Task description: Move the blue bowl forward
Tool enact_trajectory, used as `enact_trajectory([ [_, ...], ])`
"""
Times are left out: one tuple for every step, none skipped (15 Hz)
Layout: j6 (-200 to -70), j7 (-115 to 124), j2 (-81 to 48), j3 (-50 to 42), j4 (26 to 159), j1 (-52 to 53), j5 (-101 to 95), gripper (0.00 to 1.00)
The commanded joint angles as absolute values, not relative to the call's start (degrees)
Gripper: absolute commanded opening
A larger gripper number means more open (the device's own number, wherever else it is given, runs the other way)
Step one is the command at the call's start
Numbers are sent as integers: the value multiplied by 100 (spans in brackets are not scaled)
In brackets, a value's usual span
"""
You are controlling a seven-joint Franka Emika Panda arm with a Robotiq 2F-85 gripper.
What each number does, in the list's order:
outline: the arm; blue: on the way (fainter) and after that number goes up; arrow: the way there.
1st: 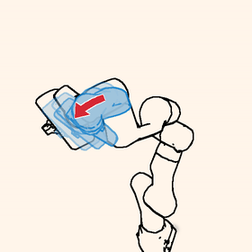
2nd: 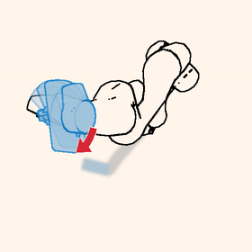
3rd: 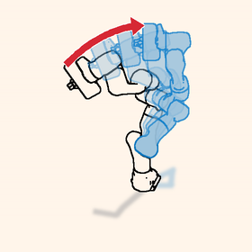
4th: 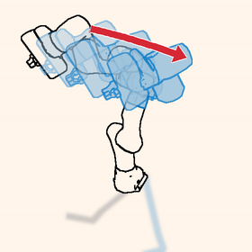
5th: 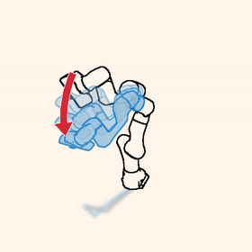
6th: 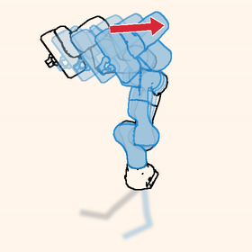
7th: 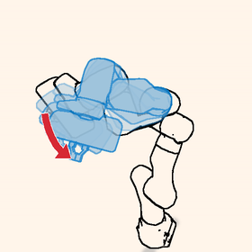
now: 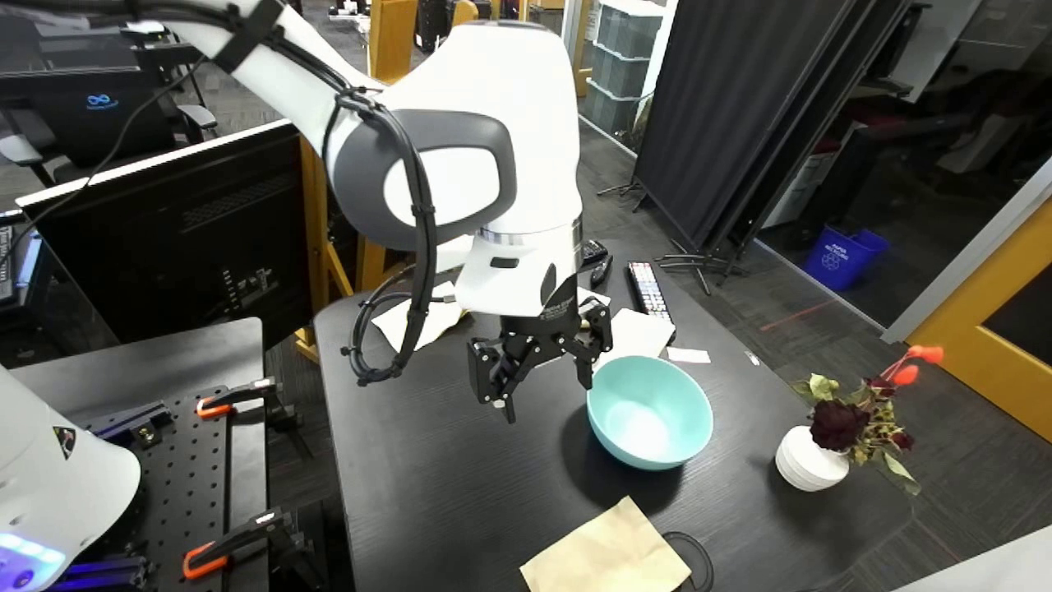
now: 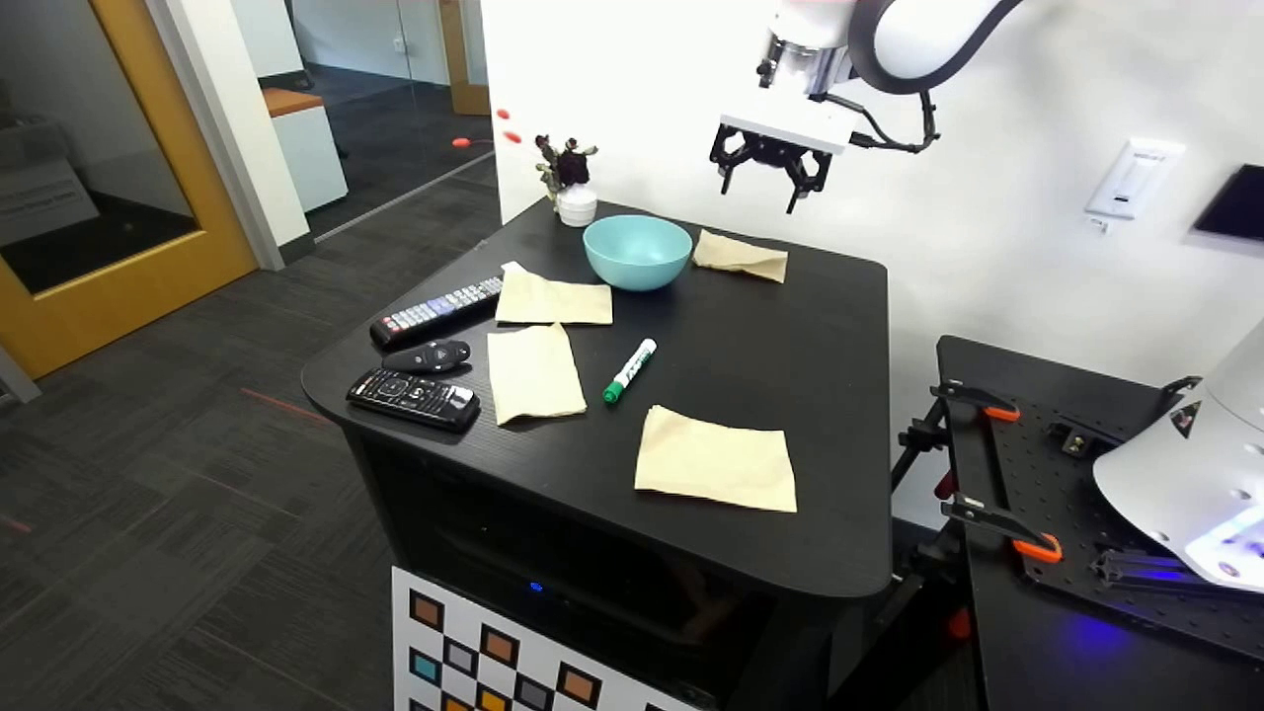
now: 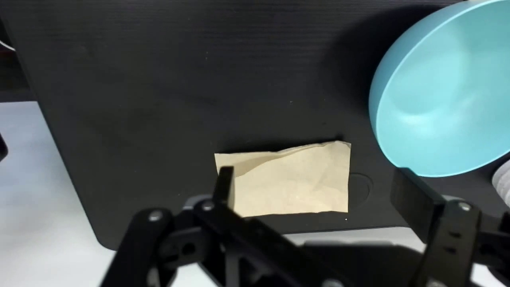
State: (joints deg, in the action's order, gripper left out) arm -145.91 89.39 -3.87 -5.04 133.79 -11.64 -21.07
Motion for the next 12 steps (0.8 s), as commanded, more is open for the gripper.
enact_trajectory([
  [-14738, 9361, -883, -752, 13005, -894, -2132, 100],
  [-14789, 9415, -983, -804, 12946, -839, -2105, 100],
  [-14855, 9520, -1104, -868, 12877, -782, -2138, 100],
  [-14906, 9564, -1214, -925, 12812, -727, -2127, 100],
  [-14955, 9617, -1328, -987, 12749, -669, -2128, 100],
  [-14980, 9659, -1439, -1047, 12681, -611, -2122, 100],
  [-15016, 9705, -1555, -1112, 12614, -551, -2127, 100],
  [-15030, 9697, -1657, -1165, 12550, -501, -2096, 100],
  [-15057, 9670, -1761, -1210, 12495, -452, -2059, 100],
  [-15081, 9660, -1847, -1259, 12446, -404, -2038, 100],
  [-15122, 9638, -1939, -1297, 12404, -364, -2012, 100],
  [-15156, 9589, -2021, -1325, 12354, -331, -1968, 100],
])
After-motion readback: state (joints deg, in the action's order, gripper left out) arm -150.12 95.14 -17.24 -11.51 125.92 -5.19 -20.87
